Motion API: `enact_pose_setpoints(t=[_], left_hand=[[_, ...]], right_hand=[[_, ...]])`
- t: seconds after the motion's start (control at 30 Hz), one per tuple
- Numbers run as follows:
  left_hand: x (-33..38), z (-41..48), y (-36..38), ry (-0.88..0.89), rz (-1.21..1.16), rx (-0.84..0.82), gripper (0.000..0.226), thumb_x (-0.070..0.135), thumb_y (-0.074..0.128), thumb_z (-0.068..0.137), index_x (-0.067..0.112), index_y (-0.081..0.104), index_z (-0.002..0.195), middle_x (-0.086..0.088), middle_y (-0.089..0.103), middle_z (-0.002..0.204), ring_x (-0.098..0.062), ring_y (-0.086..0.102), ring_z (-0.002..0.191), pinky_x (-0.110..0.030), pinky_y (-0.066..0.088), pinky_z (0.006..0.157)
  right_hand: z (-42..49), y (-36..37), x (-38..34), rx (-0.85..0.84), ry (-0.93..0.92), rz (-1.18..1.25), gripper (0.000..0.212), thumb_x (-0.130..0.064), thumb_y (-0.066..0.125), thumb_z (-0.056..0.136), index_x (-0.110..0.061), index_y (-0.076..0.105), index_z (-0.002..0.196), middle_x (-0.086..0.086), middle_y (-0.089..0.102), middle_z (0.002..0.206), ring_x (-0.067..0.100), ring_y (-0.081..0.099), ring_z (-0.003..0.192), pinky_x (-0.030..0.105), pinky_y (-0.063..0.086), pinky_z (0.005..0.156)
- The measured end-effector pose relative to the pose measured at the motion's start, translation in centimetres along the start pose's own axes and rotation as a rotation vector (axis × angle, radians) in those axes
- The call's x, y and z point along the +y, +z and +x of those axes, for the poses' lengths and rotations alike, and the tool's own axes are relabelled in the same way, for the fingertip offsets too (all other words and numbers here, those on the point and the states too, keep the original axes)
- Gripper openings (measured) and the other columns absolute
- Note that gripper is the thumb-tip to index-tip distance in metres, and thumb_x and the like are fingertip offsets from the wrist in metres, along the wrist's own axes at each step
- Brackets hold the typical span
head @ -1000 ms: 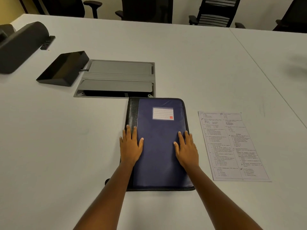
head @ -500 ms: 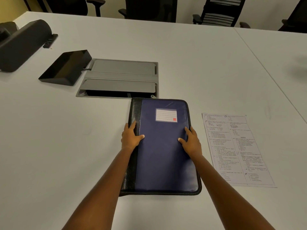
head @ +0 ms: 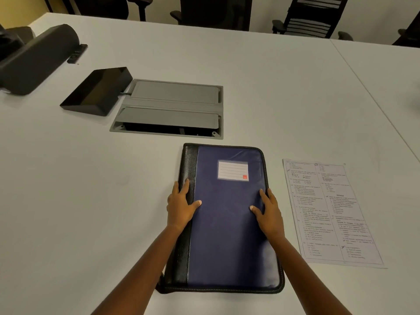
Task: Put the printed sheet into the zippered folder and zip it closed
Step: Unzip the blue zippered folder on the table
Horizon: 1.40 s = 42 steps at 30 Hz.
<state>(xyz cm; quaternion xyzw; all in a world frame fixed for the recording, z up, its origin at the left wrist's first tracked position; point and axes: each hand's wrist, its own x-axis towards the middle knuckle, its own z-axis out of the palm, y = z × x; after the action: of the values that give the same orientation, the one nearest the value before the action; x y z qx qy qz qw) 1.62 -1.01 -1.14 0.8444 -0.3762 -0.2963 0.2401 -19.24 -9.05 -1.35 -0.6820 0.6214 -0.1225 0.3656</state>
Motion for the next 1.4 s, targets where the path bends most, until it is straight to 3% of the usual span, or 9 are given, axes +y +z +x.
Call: enact_pose_setpoints(t=[0.17, 0.37, 0.7, 0.83, 0.93, 1.07, 1.17, 1.27, 1.4], left_hand=[[0.1, -0.2, 0.1, 0.044, 0.129, 0.008, 0.072, 0.036, 0.054, 0.091, 0.019, 0.015, 0.148, -0.014, 0.007, 0.158, -0.033, 0.018, 0.143, -0.044, 0.023, 0.115], [1.2, 1.5, 0.6, 0.152, 0.343, 0.026, 0.061, 0.037, 0.032, 0.099, 0.014, 0.006, 0.149, -0.014, -0.005, 0.158, -0.028, -0.002, 0.147, -0.043, 0.004, 0.119], [2.9, 5.6, 1.2, 0.206, 0.42, 0.073, 0.062, 0.038, 0.026, 0.099, 0.009, -0.001, 0.148, -0.014, -0.003, 0.158, -0.026, -0.001, 0.147, -0.041, 0.002, 0.12], [3.1, 7.7, 1.5, 0.227, 0.427, 0.08, 0.066, 0.047, 0.016, 0.096, 0.009, 0.001, 0.148, -0.014, 0.001, 0.158, -0.026, 0.0, 0.147, -0.04, -0.001, 0.12], [3.1, 9.0, 1.7, 0.241, 0.424, 0.101, 0.087, 0.055, -0.01, 0.074, 0.01, 0.0, 0.148, -0.012, 0.002, 0.158, -0.025, 0.001, 0.147, -0.037, -0.005, 0.118], [3.0, 9.5, 2.1, 0.24, 0.43, 0.117, 0.089, 0.055, -0.012, 0.071, 0.012, -0.002, 0.148, -0.011, 0.002, 0.158, -0.024, 0.002, 0.147, -0.034, -0.014, 0.11], [2.9, 9.6, 2.3, 0.243, 0.424, 0.162, 0.079, 0.05, 0.004, 0.081, 0.008, 0.017, 0.146, -0.014, 0.021, 0.155, -0.028, 0.021, 0.144, -0.04, 0.001, 0.113], [2.7, 9.8, 2.4, 0.245, 0.472, 0.202, 0.066, 0.045, 0.022, 0.087, 0.004, 0.048, 0.133, -0.016, 0.053, 0.136, -0.028, 0.053, 0.125, -0.045, 0.034, 0.103], [2.8, 9.6, 2.1, 0.226, 0.448, 0.166, 0.073, 0.044, 0.001, 0.095, 0.004, 0.054, 0.127, -0.015, 0.06, 0.129, -0.026, 0.059, 0.118, -0.044, 0.041, 0.098]], right_hand=[[0.4, -0.1, -0.2, -0.005, 0.02, -0.122, 0.062, -0.028, 0.053, 0.09, -0.017, 0.021, 0.142, 0.008, 0.016, 0.155, 0.028, 0.017, 0.142, 0.05, 0.021, 0.114], [2.2, 1.2, -3.0, -0.032, -0.145, -0.343, 0.055, -0.035, 0.043, 0.093, -0.019, 0.023, 0.142, 0.003, 0.016, 0.155, 0.024, 0.004, 0.145, 0.06, 0.003, 0.113], [8.1, 3.5, -9.0, -0.141, -0.326, -0.524, 0.047, -0.028, 0.031, 0.098, -0.015, 0.02, 0.142, 0.004, 0.015, 0.156, 0.02, 0.004, 0.145, 0.061, 0.001, 0.112], [11.1, 4.2, -11.1, -0.132, -0.441, -0.469, 0.035, -0.017, 0.032, 0.098, -0.01, 0.043, 0.13, 0.01, 0.038, 0.145, 0.023, 0.026, 0.139, 0.057, 0.001, 0.114], [13.8, 4.7, -12.8, -0.123, -0.546, -0.429, 0.031, -0.007, 0.036, 0.094, -0.008, 0.055, 0.119, 0.013, 0.054, 0.128, 0.028, 0.046, 0.121, 0.05, 0.012, 0.114], [16.9, 5.8, -15.8, -0.23, -0.68, -0.423, 0.03, -0.001, 0.044, 0.089, -0.005, 0.059, 0.115, 0.018, 0.059, 0.12, 0.032, 0.054, 0.111, 0.041, 0.043, 0.096], [18.5, 7.1, -17.7, -0.372, -0.73, -0.441, 0.038, 0.009, 0.044, 0.086, -0.009, 0.059, 0.115, 0.015, 0.056, 0.124, 0.029, 0.054, 0.111, 0.039, 0.046, 0.094], [19.6, 7.8, -19.2, -0.511, -0.739, -0.478, 0.045, 0.013, 0.042, 0.084, -0.014, 0.059, 0.116, 0.014, 0.054, 0.121, 0.026, 0.054, 0.11, 0.034, 0.045, 0.09], [20.3, 8.3, -20.1, -0.586, -0.797, -0.6, 0.037, 0.004, 0.045, 0.088, -0.017, 0.061, 0.114, 0.016, 0.051, 0.117, 0.029, 0.051, 0.105, 0.038, 0.045, 0.092]])
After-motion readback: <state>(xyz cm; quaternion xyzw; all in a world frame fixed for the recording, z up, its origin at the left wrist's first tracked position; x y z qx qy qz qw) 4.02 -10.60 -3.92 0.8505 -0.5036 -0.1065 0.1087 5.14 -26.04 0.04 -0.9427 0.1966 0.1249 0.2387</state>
